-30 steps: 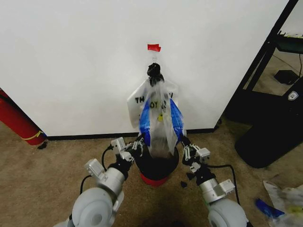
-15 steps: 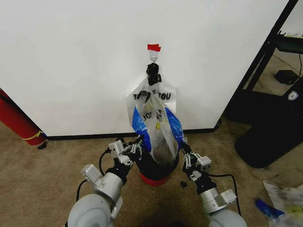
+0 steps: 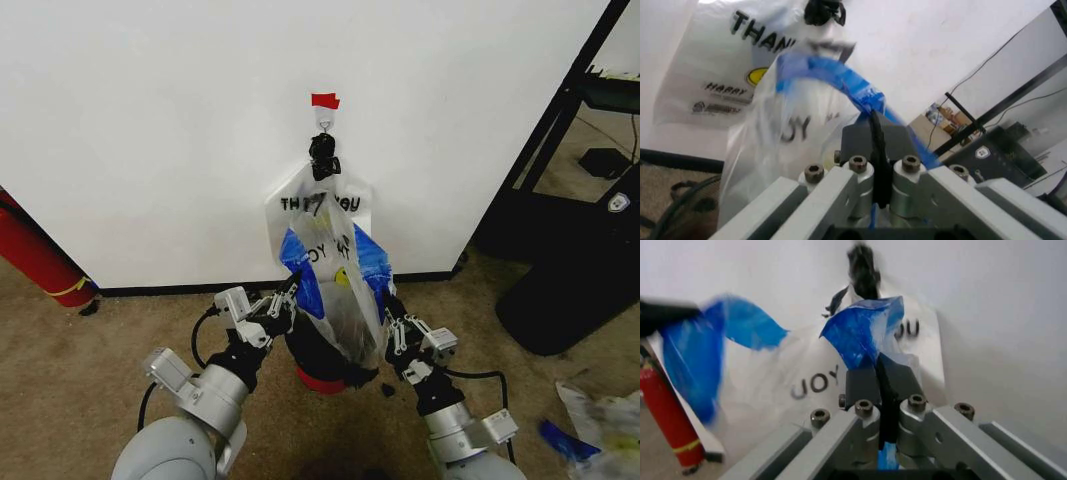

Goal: Pick up the garbage bag from the wall and place it over the trash bin.

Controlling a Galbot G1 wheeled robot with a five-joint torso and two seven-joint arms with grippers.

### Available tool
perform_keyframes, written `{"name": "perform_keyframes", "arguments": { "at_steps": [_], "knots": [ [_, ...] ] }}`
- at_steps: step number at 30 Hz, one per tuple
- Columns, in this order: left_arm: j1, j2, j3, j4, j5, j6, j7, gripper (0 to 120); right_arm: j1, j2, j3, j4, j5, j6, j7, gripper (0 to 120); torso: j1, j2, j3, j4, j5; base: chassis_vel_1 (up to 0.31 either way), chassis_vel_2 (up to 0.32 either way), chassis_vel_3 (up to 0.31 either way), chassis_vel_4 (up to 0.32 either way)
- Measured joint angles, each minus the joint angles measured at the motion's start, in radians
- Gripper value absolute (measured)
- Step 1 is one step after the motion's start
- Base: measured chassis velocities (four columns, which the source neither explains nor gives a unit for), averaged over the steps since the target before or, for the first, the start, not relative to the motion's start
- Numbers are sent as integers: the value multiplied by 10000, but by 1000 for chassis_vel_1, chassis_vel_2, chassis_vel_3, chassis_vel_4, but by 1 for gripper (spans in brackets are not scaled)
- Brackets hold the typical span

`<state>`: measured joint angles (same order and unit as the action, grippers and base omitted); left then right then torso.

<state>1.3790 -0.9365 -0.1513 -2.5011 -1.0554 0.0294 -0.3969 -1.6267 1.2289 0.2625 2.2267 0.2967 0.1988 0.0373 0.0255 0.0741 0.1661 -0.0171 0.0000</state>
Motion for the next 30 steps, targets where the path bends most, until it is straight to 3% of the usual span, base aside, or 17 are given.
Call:
{"name": "perform_keyframes", "arguments": {
  "at_steps": [12,21,30],
  "knots": [
    [-1244,-715,479,1813,-2,-295,134,0,1368,10,-54,-1397,518,-29,51,0,0,-1,1,-1,0,0,0,0,0],
    [-1223,-1036,549,3136,117,-627,279,0,1566,237,-155,-2610,768,203,-41,0,0,-1,1,1,1,0,0,0,0],
    [-842,-1117,539,3456,298,-632,44,0,1216,223,-226,-2687,500,227,90,0,0,-2,1,1,0,0,0,0,0]
  ]
}}
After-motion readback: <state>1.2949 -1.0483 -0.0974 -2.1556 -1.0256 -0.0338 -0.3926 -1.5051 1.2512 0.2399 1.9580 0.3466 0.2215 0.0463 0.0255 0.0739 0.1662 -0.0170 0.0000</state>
